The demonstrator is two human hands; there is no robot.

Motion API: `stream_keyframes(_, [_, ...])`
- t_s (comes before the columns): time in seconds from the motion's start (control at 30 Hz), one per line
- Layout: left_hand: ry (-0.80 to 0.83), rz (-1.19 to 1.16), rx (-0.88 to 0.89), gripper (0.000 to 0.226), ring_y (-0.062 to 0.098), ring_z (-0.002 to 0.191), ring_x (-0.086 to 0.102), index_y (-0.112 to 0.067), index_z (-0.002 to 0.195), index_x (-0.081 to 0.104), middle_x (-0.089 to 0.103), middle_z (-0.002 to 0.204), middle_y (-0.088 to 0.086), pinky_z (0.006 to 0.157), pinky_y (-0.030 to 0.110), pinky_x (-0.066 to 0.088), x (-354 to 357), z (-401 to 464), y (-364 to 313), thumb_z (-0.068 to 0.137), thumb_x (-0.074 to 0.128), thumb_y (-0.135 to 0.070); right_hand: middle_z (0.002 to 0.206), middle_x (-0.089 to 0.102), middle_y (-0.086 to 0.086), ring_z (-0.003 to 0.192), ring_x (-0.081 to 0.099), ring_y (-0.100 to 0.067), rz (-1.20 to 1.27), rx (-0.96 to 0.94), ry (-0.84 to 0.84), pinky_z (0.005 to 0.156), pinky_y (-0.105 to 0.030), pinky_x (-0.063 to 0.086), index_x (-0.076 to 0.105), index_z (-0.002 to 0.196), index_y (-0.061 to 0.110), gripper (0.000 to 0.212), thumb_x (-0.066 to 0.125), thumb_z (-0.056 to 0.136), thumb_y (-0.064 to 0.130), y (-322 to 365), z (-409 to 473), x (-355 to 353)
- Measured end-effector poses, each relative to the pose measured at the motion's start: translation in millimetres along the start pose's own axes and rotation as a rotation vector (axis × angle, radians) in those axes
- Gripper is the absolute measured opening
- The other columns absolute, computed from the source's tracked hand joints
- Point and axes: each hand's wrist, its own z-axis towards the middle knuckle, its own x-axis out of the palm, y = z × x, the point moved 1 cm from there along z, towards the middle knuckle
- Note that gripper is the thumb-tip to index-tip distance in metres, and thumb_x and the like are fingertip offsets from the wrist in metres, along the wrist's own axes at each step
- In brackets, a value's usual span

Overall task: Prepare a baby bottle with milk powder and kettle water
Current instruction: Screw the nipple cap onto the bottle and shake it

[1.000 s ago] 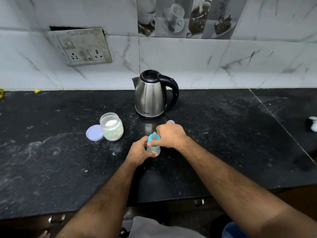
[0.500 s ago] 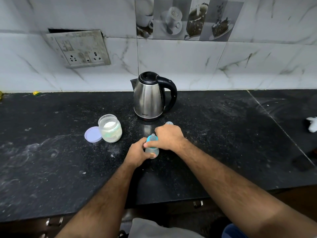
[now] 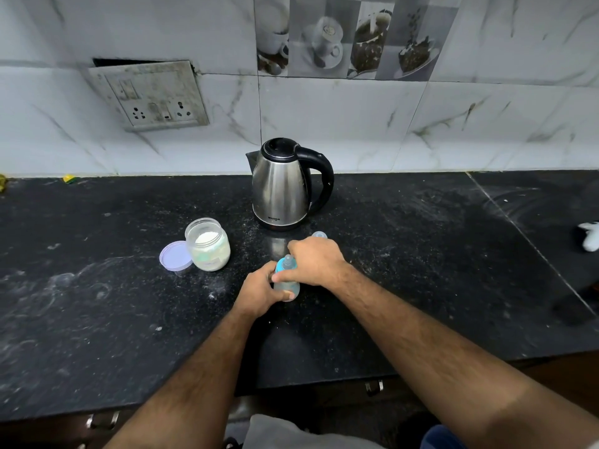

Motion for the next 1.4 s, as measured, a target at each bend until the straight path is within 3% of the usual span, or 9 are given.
stream_keyframes(0.1, [0.007,-0.032,0.006,0.049,-0.006,0.076,0.062,-0.024,0.101,0.065,0.071,0.087,-0.013,0.068,0.006,0.043,0,1,0,0.061,0.089,-0.009,0.073,0.056,0.012,0.079,0.056,-0.015,0.04,-0.038,0.074,0.059,-0.031,0.029,0.051,0.092,0.021,0.07,0.064,0.06,0.081,-5,2,-5])
stream_keyframes(0.2, [0.015,-0.06,0.002,0.056,-0.007,0.087,0.066,-0.024,0.107,0.066,0.073,0.095,-0.012,0.078,0.01,0.046,0,1,1,0.059,0.09,-0.008,0.097,0.065,0.01,0.096,0.06,-0.016,0.191,-0.14,0.255,0.071,-0.035,0.048,0.054,0.12,0.027,0.06,0.08,0.069,0.045,-9,3,-9])
stream_keyframes(0.27, [0.013,-0.064,0.002,0.058,-0.001,0.092,0.068,-0.022,0.11,0.066,0.074,0.099,-0.01,0.082,0.014,0.048,1,1,2,0.059,0.09,-0.007,0.1,0.069,0.008,0.096,0.062,-0.016,0.241,-0.145,0.224,0.074,-0.035,0.05,0.061,0.113,0.027,0.044,0.077,0.074,0.035,-11,3,-6])
stream_keyframes(0.53, [0.029,-0.02,0.018,0.053,-0.008,0.08,0.064,-0.025,0.106,0.067,0.074,0.092,-0.011,0.071,0.004,0.042,-1,1,0,0.061,0.089,-0.012,0.072,0.052,0.014,0.074,0.052,-0.012,0.17,-0.042,0.014,0.052,-0.026,0.024,0.046,0.087,0.027,0.046,0.068,0.07,0.064,-4,0,12])
stream_keyframes(0.7, [0.042,-0.03,0.023,0.059,0.004,0.096,0.067,-0.019,0.115,0.066,0.074,0.103,-0.006,0.082,0.01,0.046,-2,1,-2,0.062,0.09,-0.009,0.109,0.066,0.012,0.093,0.056,-0.006,0.304,-0.189,0.234,0.075,-0.028,0.045,0.052,0.133,0.029,0.066,0.077,0.074,0.045,-18,4,0])
stream_keyframes(0.83, [0.027,-0.019,0.018,0.055,-0.004,0.087,0.065,-0.021,0.111,0.066,0.074,0.097,-0.008,0.073,0.005,0.043,-1,0,0,0.062,0.089,-0.011,0.086,0.064,0.015,0.074,0.053,0.0,0.388,-0.2,0.168,0.064,-0.021,0.036,0.065,0.108,0.027,0.033,0.074,0.079,0.04,-19,1,4])
stream_keyframes(1.1, [-0.005,0.058,0.056,0.05,-0.001,0.077,0.062,-0.033,0.107,0.064,0.071,0.088,-0.012,0.07,0.013,0.045,0,-1,2,0.064,0.088,-0.026,0.098,0.07,-0.005,0.089,0.066,-0.027,0.199,0.084,-0.136,0.067,-0.036,0.043,0.052,0.109,0.015,0.046,0.055,0.088,0.056,9,-18,41])
stream_keyframes(1.3, [0.04,0.008,0.055,0.054,-0.003,0.09,0.066,-0.026,0.113,0.066,0.074,0.097,-0.013,0.08,0.013,0.047,-2,2,1,0.064,0.089,-0.02,0.11,0.064,0.008,0.102,0.058,-0.012,0.265,-0.157,0.214,0.067,-0.028,0.036,0.049,0.127,0.028,0.061,0.074,0.075,0.05,-17,-1,11])
stream_keyframes(1.4, [0.042,-0.009,0.038,0.061,0.002,0.096,0.067,-0.023,0.118,0.065,0.074,0.102,-0.01,0.086,0.018,0.048,-2,2,2,0.063,0.09,-0.014,0.106,0.067,0.009,0.092,0.056,-0.007,0.329,-0.215,0.195,0.062,-0.021,0.034,0.059,0.12,0.03,0.046,0.075,0.078,0.041,-22,3,13])
